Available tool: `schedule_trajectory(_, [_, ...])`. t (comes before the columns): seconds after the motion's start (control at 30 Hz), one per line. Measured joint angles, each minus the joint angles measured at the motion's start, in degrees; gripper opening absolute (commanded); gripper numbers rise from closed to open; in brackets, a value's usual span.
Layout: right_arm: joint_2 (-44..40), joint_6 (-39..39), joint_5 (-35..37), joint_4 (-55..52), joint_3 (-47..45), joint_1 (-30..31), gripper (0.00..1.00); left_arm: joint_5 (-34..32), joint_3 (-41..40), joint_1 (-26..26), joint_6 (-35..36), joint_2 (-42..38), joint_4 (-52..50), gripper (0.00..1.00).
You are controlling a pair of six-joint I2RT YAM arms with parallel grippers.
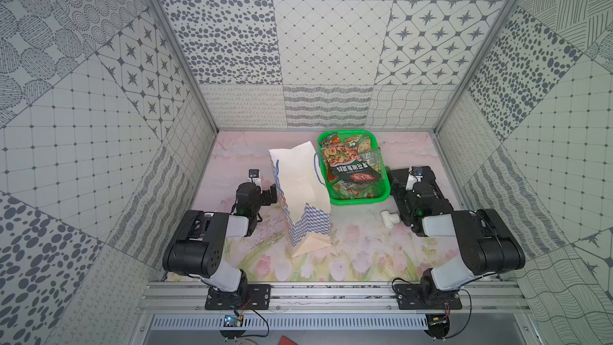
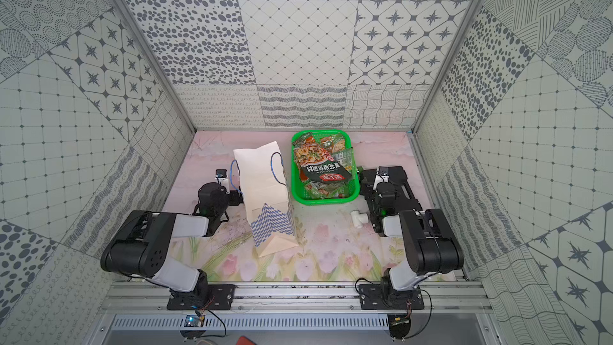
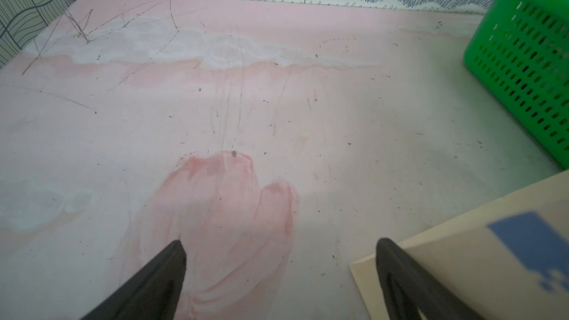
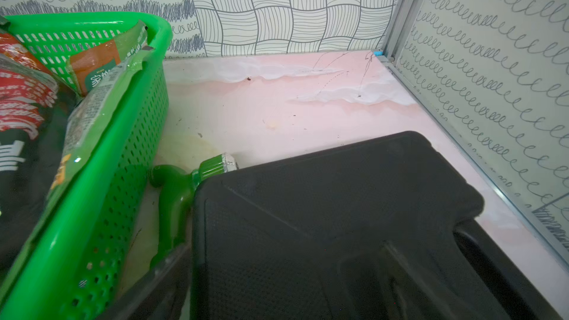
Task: Place the condiment packets inside the bag
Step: Open the paper bag at the center of the board.
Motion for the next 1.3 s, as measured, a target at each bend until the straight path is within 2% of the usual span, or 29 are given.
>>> schedule_trajectory(0.93, [-0.59, -0.74, -0.37, -0.48, -0.02, 0.20, 0.97, -0.15, 0.17, -0.02, 0.02, -0.61, -0.92, 0.99])
schedule_trajectory(1.1, [-9.66, -0.31, 1.01, -10.36, 1.66, 1.14, 0.97, -1.53, 1.77, -0.07, -0.22, -6.40, -5.40, 0.99])
schedule_trajectory(1.3, [-22.93, 2.38, 0.33, -22.36, 4.92, 1.31, 0.97, -3.76, 3.61, -0.07, -1.51, -19.02, -13.25, 0.99])
